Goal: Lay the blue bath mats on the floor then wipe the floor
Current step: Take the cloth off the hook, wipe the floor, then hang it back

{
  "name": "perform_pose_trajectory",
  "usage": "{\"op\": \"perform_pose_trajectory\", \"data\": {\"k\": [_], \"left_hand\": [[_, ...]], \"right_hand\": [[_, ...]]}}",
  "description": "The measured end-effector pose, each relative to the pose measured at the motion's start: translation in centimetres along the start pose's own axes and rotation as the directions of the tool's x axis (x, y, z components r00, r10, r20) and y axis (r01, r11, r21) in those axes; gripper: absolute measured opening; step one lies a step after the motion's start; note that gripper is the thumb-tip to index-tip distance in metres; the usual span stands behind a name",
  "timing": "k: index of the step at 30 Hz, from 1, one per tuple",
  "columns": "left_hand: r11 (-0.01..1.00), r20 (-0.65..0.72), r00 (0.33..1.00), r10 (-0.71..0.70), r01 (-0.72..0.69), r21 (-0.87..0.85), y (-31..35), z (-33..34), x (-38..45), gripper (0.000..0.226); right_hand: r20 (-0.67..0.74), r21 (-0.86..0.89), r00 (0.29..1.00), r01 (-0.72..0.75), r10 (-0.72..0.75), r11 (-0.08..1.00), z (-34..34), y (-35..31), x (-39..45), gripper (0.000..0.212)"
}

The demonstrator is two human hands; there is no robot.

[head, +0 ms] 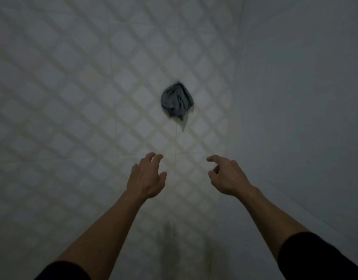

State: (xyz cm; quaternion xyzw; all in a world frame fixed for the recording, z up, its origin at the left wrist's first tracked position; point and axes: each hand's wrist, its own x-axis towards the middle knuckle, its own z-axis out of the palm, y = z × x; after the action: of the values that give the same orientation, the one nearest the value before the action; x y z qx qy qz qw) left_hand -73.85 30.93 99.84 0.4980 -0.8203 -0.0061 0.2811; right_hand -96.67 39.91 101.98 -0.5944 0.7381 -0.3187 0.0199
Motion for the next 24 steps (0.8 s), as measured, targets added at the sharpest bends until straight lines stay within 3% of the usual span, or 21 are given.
{"op": "perform_pose_trajectory", "data": {"k": [10,17,24], "left_hand": [[0.993,-0.132,0.991,-0.030,0.015,-0.115,-0.7,-0.2,19.4,0.058],[0.974,-0.211,0.975,-0.070,0.022,-0.223,-1.8,-0.6,27.2,0.060],[0.954,-0.284,0.955,-0.080,-0.009,-0.298,-2.0,-1.1,32.2,0.069]], "right_hand": [[-0.120,-0.053,0.987,0.102,-0.108,0.993,-1.9,-2.1,18.0,0.045],[-0.088,-0.087,0.994,0.057,-0.065,0.995,-0.4,-4.3,26.7,0.066],[-0.156,-0.009,0.977,0.143,-0.143,0.990,1.1,-6.4,31.3,0.063]]}}
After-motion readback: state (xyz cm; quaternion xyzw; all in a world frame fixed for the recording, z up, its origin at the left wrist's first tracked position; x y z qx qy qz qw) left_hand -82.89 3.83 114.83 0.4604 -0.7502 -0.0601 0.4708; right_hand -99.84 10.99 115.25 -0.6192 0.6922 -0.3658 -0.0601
